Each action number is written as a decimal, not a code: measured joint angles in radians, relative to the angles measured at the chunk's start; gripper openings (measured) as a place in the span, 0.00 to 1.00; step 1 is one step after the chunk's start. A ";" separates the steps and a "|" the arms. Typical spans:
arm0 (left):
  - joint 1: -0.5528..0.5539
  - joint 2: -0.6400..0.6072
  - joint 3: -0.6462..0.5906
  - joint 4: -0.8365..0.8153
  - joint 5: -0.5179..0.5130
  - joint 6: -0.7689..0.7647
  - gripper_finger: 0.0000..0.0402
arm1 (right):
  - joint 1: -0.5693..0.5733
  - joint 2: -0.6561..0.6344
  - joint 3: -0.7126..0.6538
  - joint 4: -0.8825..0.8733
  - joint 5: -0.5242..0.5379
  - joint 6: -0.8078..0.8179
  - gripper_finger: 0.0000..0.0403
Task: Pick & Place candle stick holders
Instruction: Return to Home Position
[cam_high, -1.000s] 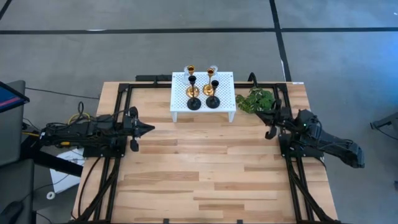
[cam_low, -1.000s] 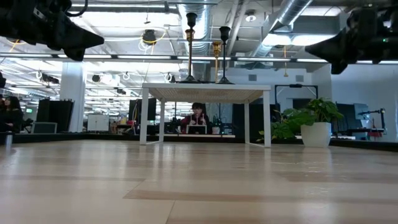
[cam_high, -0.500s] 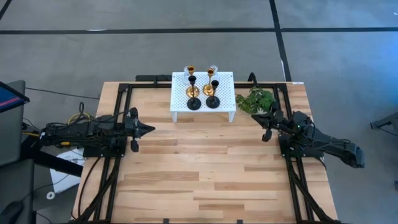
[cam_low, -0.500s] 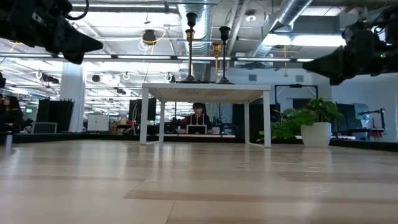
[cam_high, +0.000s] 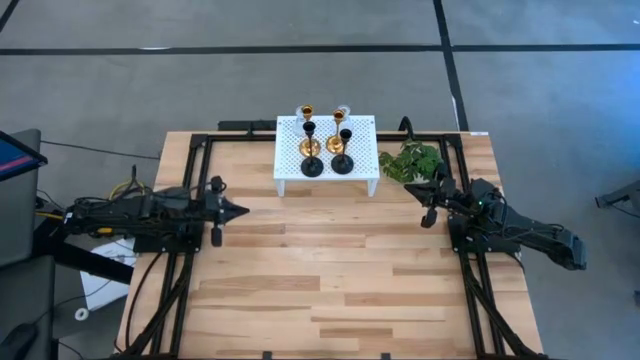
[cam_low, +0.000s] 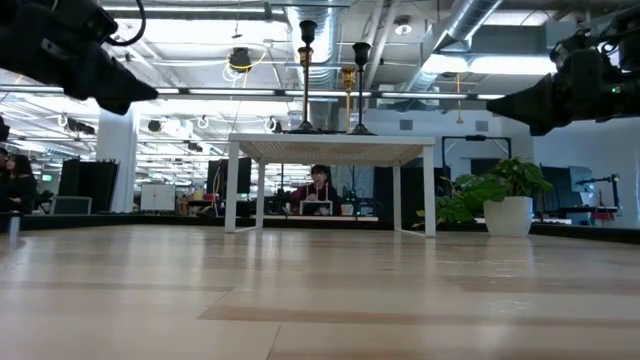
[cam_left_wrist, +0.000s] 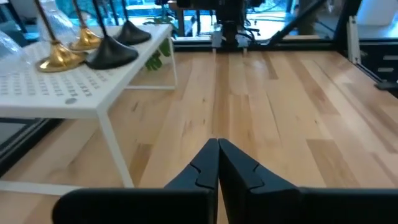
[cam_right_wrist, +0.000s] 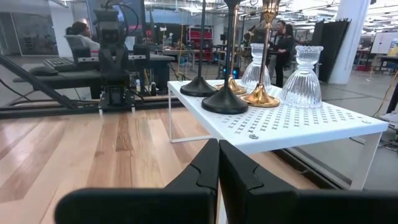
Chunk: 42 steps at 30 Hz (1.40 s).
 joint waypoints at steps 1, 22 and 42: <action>0.000 0.000 -0.006 0.002 0.007 0.000 0.02 | 0.000 0.000 0.000 0.000 0.000 0.000 0.00; 0.000 0.006 -0.132 0.100 0.012 -0.018 0.03 | -0.001 0.000 -0.001 -0.003 0.010 -0.068 0.00; 0.000 0.006 -0.132 0.108 0.012 -0.015 0.03 | -0.001 0.000 -0.002 -0.003 0.011 -0.068 0.00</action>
